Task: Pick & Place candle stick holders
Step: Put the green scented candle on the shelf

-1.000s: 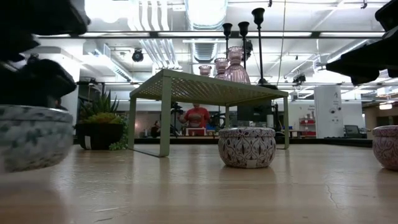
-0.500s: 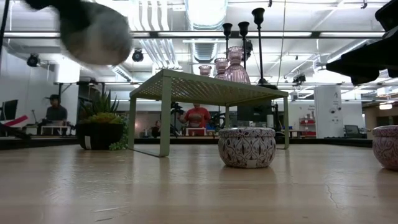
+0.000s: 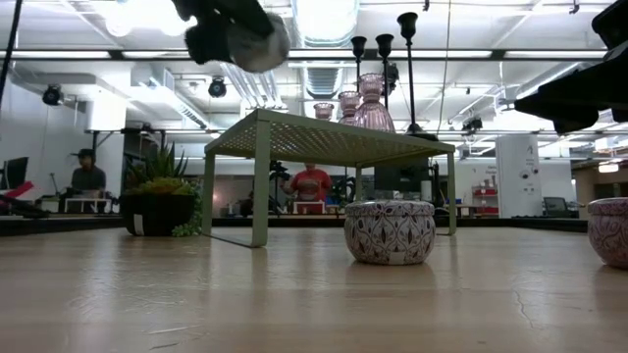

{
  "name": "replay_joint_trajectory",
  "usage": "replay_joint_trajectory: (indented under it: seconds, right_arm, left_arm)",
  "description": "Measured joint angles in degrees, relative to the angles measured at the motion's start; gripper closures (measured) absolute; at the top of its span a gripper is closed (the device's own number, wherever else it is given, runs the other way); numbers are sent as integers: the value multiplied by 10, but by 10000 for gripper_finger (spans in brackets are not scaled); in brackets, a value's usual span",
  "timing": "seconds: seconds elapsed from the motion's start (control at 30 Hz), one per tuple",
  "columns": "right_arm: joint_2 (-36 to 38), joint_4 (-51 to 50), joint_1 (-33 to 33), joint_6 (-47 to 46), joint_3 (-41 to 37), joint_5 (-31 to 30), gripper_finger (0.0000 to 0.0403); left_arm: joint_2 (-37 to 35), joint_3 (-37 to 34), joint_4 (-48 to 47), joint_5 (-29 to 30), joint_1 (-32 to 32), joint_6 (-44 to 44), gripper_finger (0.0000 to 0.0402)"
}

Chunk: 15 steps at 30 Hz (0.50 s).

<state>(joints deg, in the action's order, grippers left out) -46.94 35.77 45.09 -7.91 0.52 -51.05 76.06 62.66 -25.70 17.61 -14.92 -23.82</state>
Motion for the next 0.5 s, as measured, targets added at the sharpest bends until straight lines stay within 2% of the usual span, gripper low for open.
replay_joint_trajectory:
  seconds: [0.3, 0.5]
  right_arm:
    - [0, 0, 0, 0, 0, 0, 193]
    - [0, 0, 0, 0, 0, 0, 193]
  left_arm:
    - [-1, 20, -15, 0, 154, -24, 88]
    - [6, 19, -37, -48, 233, -29, 88]
